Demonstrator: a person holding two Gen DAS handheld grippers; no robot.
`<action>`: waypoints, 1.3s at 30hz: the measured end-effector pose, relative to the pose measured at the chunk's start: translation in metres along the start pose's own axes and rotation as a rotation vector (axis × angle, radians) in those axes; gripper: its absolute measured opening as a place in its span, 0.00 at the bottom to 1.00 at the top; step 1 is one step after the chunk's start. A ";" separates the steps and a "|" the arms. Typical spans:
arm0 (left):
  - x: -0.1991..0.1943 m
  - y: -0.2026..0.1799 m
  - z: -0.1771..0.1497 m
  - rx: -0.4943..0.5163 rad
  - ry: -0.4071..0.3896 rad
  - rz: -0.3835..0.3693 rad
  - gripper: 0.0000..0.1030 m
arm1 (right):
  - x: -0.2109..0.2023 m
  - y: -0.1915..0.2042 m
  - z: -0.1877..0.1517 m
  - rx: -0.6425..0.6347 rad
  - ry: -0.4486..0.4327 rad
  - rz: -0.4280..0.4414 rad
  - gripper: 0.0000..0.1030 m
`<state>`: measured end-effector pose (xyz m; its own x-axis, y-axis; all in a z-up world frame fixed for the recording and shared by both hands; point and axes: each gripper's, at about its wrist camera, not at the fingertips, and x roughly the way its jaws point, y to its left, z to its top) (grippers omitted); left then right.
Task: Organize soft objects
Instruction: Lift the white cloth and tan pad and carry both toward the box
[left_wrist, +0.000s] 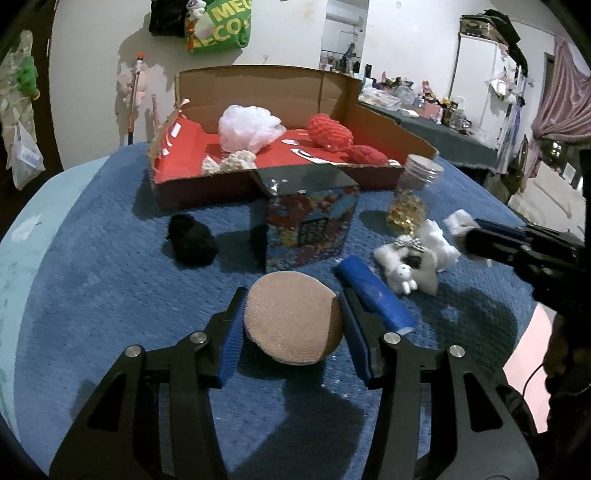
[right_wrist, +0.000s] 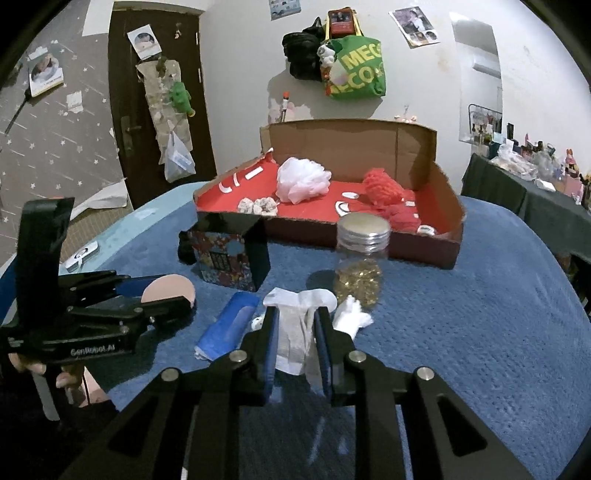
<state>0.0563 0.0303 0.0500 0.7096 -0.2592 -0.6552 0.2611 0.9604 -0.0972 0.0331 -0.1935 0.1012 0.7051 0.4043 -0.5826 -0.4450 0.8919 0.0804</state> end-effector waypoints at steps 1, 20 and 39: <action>-0.001 0.003 0.002 -0.001 0.000 0.008 0.46 | -0.003 -0.001 0.001 -0.005 -0.003 -0.009 0.21; 0.017 0.032 0.051 0.130 0.085 0.074 0.46 | 0.008 -0.042 0.017 -0.018 0.081 -0.146 0.21; 0.030 0.043 0.069 0.206 0.174 0.062 0.46 | 0.038 -0.075 0.036 -0.060 0.177 -0.184 0.21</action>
<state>0.1344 0.0564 0.0778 0.6098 -0.1616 -0.7759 0.3605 0.9284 0.0900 0.1133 -0.2372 0.1021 0.6721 0.1898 -0.7157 -0.3535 0.9316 -0.0849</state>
